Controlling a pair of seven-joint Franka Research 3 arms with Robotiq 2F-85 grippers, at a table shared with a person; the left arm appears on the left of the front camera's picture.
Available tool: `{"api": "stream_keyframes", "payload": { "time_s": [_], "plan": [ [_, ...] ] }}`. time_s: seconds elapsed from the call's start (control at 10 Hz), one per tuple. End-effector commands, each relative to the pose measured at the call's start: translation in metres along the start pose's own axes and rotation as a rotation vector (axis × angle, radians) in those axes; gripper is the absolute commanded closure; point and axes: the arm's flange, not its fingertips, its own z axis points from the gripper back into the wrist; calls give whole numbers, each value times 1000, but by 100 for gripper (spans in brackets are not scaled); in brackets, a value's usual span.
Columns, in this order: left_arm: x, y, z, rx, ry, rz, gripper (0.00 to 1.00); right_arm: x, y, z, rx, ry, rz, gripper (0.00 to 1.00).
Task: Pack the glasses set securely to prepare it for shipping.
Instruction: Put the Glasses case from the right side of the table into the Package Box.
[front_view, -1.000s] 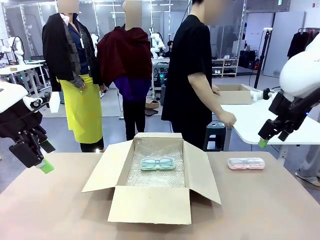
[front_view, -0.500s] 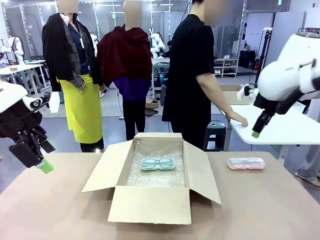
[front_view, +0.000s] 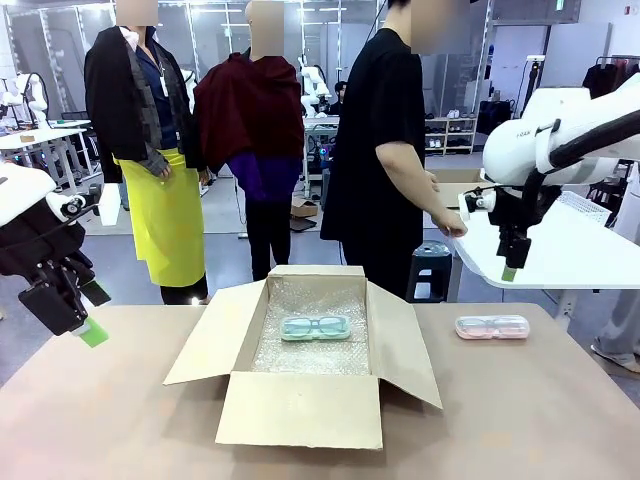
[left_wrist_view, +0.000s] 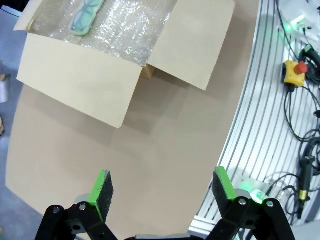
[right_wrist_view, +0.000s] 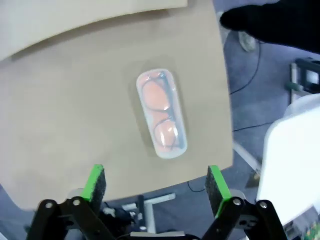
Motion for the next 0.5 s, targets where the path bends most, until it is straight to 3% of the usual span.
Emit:
{"api": "stream_keyframes", "payload": {
  "time_s": [0.0, 0.2, 0.4],
  "plan": [
    [0, 0, 0, 5, -20, -4, 0, -1, -16, 0, 57, 82, 192, 0],
    [0, 0, 0, 5, -20, -4, 0, -4, -5, -6, 50, 36, 83, 0],
    [0, 0, 0, 5, -20, -4, 0, -4, -5, -6, 50, 36, 83, 0]
  ]
}}
